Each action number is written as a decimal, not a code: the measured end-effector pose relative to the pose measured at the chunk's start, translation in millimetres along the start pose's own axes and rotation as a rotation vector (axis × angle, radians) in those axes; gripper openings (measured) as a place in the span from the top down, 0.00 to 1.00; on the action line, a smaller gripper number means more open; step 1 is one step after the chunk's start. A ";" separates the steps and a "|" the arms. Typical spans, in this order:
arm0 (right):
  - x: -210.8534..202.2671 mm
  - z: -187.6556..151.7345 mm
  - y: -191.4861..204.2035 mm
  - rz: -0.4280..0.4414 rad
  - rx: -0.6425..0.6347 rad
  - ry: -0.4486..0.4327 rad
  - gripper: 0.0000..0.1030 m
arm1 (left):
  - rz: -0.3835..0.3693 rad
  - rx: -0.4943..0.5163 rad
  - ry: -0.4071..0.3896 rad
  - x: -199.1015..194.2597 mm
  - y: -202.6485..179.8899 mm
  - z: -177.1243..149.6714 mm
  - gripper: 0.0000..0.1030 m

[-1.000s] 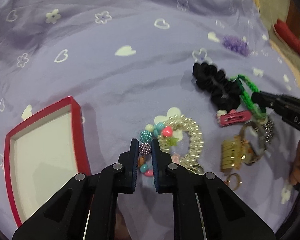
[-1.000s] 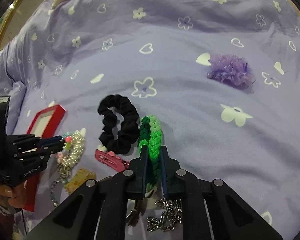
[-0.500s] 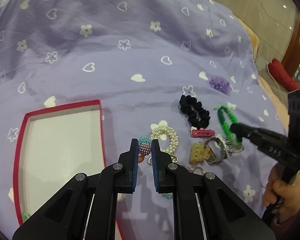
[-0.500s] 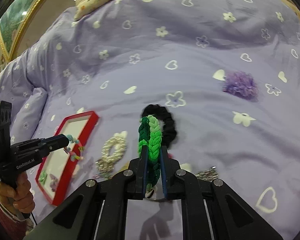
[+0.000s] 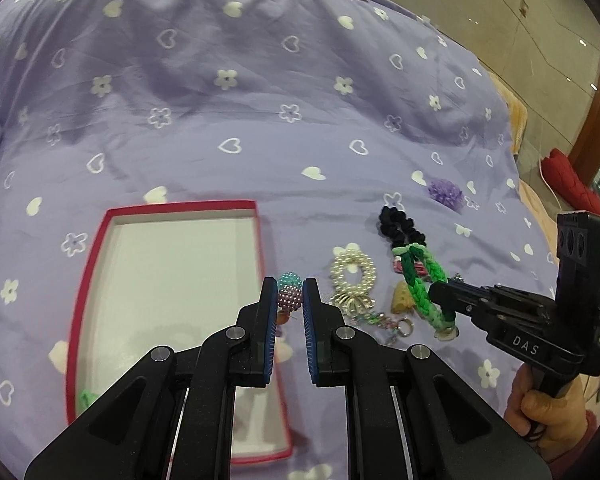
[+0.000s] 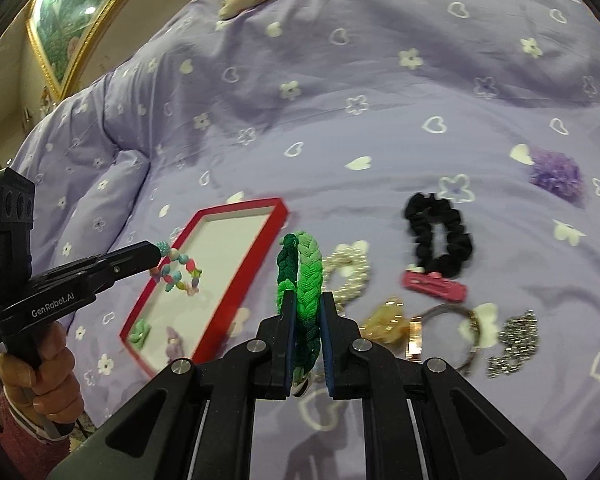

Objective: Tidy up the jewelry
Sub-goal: 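Grasp the colorful beaded bracelet with the left tool while the right tool grasps the green braided bracelet, then carry both bracelets over the red tray and lower them inside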

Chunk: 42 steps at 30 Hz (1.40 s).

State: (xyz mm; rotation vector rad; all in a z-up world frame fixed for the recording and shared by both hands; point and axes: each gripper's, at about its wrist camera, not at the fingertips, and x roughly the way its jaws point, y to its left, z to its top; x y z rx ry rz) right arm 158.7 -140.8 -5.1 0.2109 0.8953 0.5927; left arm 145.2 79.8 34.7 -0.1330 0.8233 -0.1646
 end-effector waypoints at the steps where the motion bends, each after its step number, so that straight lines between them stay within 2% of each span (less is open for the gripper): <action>1: 1.3 -0.3 3.2 0.006 -0.004 0.002 0.90 | 0.007 -0.005 -0.001 -1.7 4.1 -1.4 0.89; 14: 37.9 0.9 53.7 0.084 -0.062 0.054 0.90 | 0.077 -0.087 -0.002 -2.7 55.2 -10.5 0.89; 21: 77.0 12.2 84.9 0.121 -0.102 0.095 0.90 | 0.114 -0.128 0.015 15.9 85.9 -7.7 0.89; 35: 146.9 20.6 107.3 0.137 -0.129 0.199 0.90 | 0.134 -0.196 0.055 51.7 130.3 -6.6 0.89; 42: 177.4 16.9 112.4 0.101 -0.177 0.271 0.89 | 0.161 -0.232 0.126 73.8 152.2 -22.3 0.89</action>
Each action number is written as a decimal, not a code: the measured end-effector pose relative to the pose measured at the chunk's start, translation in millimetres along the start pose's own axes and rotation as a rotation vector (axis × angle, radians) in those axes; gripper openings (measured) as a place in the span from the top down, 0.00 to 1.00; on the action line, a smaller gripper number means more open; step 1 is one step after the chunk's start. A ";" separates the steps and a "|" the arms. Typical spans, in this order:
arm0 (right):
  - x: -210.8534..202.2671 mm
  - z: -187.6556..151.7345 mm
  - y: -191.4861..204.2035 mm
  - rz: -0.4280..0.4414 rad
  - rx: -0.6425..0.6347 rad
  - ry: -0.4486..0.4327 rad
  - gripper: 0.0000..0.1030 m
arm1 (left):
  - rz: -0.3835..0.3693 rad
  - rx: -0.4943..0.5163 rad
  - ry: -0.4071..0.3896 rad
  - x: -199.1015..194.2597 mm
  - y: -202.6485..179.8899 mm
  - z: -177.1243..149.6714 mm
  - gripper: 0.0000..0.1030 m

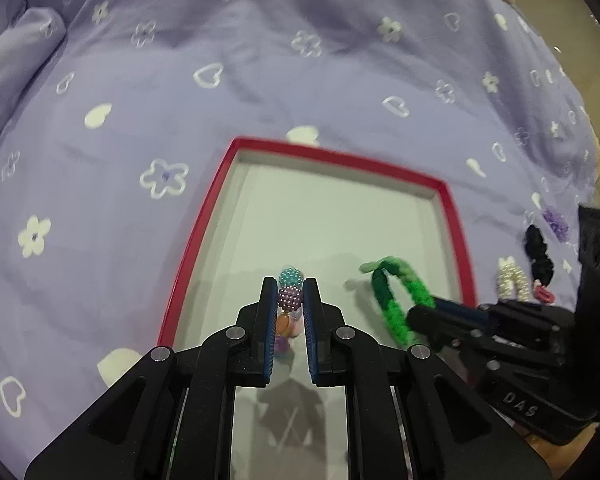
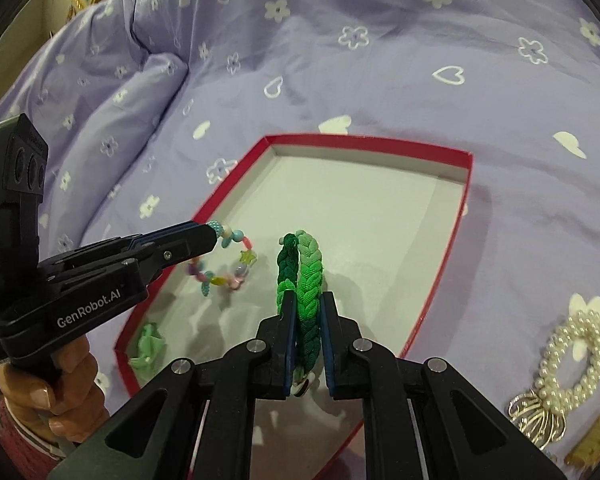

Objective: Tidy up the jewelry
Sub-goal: 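Carry both bracelets over the red tray and lower them inside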

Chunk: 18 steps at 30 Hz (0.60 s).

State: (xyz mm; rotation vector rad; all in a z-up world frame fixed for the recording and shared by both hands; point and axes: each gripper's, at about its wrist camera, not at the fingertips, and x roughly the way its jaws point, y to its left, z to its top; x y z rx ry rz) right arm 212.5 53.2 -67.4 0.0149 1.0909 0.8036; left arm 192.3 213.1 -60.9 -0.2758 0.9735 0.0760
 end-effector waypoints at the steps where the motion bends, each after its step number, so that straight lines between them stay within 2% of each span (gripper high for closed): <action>1: 2.3 0.2 0.8 -0.004 -0.005 0.006 0.89 | 0.005 -0.004 0.012 4.0 2.7 -1.7 0.89; 7: 11.5 0.9 2.1 -0.033 -0.041 0.035 0.87 | 0.034 -0.014 0.060 18.8 7.6 -7.8 0.89; 15: 11.4 2.2 3.1 -0.043 -0.067 0.047 0.85 | 0.049 -0.005 0.068 19.1 6.3 -10.3 0.89; 18: 9.7 2.2 3.1 -0.043 -0.061 0.042 0.77 | 0.048 -0.014 0.072 17.7 8.0 -10.7 0.89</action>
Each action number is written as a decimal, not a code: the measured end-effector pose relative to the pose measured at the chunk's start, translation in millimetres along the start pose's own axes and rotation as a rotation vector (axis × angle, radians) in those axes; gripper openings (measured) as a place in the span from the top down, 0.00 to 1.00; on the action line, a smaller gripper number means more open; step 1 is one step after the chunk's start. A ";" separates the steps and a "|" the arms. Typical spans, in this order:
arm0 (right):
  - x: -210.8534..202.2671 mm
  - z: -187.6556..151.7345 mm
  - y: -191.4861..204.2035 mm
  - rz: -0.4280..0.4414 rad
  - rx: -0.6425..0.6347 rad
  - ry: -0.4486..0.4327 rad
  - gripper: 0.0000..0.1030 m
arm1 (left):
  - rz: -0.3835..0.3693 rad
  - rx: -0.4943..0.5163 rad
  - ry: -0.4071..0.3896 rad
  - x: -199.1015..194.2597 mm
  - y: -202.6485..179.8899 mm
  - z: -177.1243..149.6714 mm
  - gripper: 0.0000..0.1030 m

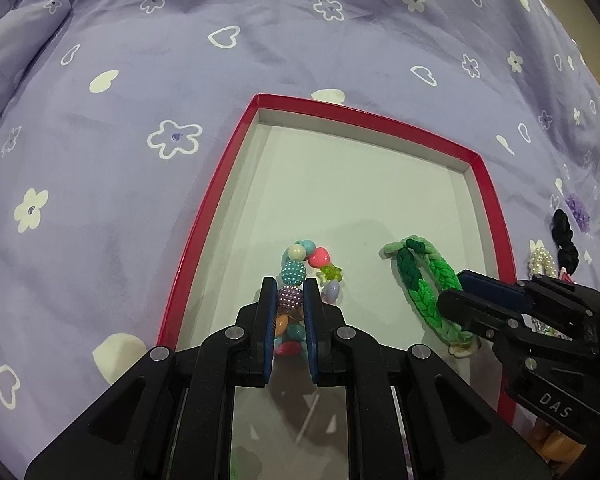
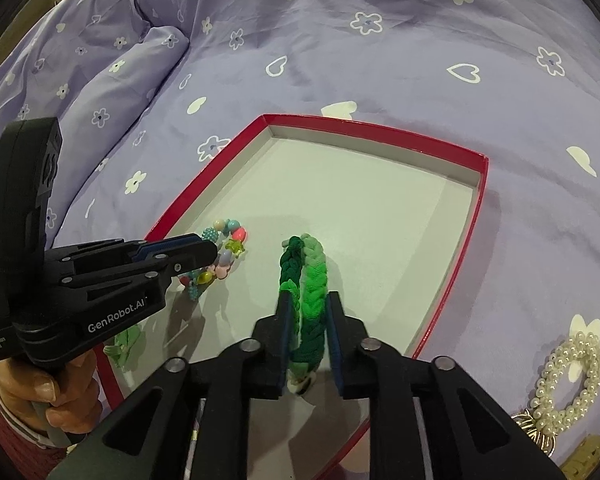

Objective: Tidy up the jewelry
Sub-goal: 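Carry both bracelets over the red tray and lower them inside, then open both tools to release the bracelets in the tray, then move both open tools back to the remaining jewelry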

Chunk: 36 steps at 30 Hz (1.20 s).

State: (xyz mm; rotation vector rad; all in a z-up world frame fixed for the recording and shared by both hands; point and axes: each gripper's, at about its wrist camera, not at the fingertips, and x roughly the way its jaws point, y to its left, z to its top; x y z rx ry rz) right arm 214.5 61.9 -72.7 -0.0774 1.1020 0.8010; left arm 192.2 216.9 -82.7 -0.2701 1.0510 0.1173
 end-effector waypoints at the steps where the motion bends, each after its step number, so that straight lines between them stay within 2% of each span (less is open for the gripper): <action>1: 0.1 0.5 1.0 0.004 0.001 -0.002 0.75 | 0.001 -0.001 -0.001 0.8 -0.4 0.8 0.89; 5: -2.8 0.0 1.8 0.017 0.008 -0.011 0.72 | 0.005 -0.002 0.000 0.3 -1.8 1.2 0.86; 7: -6.4 -0.8 1.0 0.015 0.015 -0.018 0.72 | 0.013 0.005 -0.002 -2.0 -4.0 -0.9 0.78; 12: -28.3 -6.3 -3.0 0.021 0.039 -0.067 0.70 | 0.017 0.014 -0.011 -10.0 -8.6 -6.8 0.71; 18: -59.2 -17.0 -11.1 0.023 0.076 -0.125 0.67 | 0.002 0.027 -0.039 -28.6 -19.1 -13.9 0.55; 24: -85.6 -27.6 -21.4 0.019 0.122 -0.175 0.67 | -0.023 0.064 -0.071 -49.2 -40.0 -19.6 0.53; 26: -95.2 -33.4 -25.2 0.014 0.133 -0.189 0.66 | -0.034 0.069 -0.078 -54.6 -45.6 -20.5 0.49; 36: -139.8 -63.1 -60.9 -0.039 0.206 -0.242 0.62 | -0.083 0.120 -0.106 -79.9 -82.6 -28.3 0.49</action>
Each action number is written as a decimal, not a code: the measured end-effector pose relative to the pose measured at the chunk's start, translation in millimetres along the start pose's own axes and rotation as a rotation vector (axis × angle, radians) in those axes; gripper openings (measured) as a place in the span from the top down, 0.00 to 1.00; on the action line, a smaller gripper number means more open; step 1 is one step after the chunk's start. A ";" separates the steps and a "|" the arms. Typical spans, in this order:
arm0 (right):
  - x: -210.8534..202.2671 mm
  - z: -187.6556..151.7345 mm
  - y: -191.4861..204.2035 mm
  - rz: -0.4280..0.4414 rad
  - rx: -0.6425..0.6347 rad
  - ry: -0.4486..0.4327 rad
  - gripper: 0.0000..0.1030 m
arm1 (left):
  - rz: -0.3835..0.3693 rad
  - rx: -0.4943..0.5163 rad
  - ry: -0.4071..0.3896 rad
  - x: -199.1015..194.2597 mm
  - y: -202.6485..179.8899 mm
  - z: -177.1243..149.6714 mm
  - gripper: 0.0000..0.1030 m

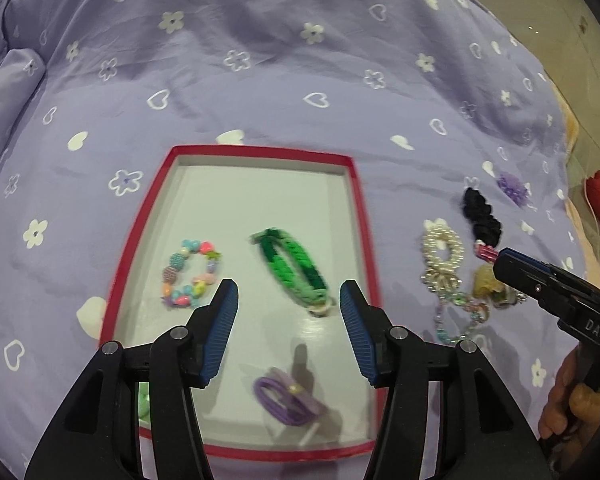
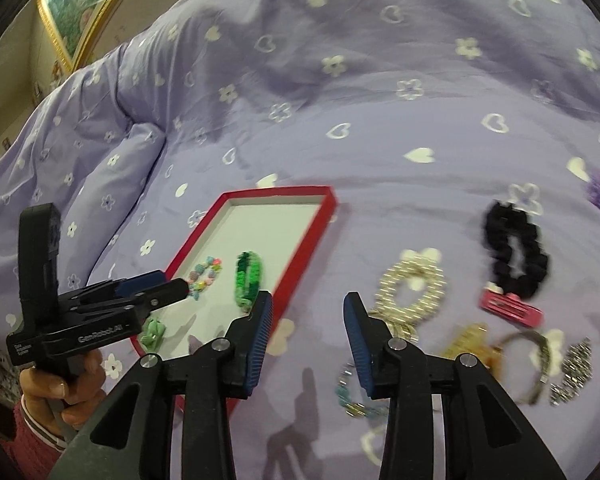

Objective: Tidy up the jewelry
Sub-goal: 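Move both open tools back to the remaining jewelry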

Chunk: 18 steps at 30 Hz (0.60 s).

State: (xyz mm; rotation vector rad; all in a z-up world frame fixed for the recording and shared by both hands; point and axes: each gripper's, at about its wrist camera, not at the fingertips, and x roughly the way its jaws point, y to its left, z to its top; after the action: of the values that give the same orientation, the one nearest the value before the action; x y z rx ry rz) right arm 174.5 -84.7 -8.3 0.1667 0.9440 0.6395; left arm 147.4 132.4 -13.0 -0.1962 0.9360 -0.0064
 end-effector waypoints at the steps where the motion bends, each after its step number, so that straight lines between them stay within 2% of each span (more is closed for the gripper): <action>1: -3.2 -0.5 -3.2 -0.004 0.006 -0.004 0.62 | -0.006 0.005 -0.001 -1.2 -3.8 0.6 0.49; 5: -20.4 -4.1 -20.9 -0.030 0.033 -0.026 0.58 | -0.018 0.025 -0.002 -4.3 -17.6 1.5 0.49; 18: -59.4 -18.1 -73.7 -0.094 0.126 -0.071 0.57 | -0.064 0.099 0.023 3.8 -70.9 0.6 0.49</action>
State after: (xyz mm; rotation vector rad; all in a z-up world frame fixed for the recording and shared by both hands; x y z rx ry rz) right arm 167.4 -180.8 -7.0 0.2545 0.9181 0.4848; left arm 155.8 62.5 -3.7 -0.1347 0.9500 -0.1143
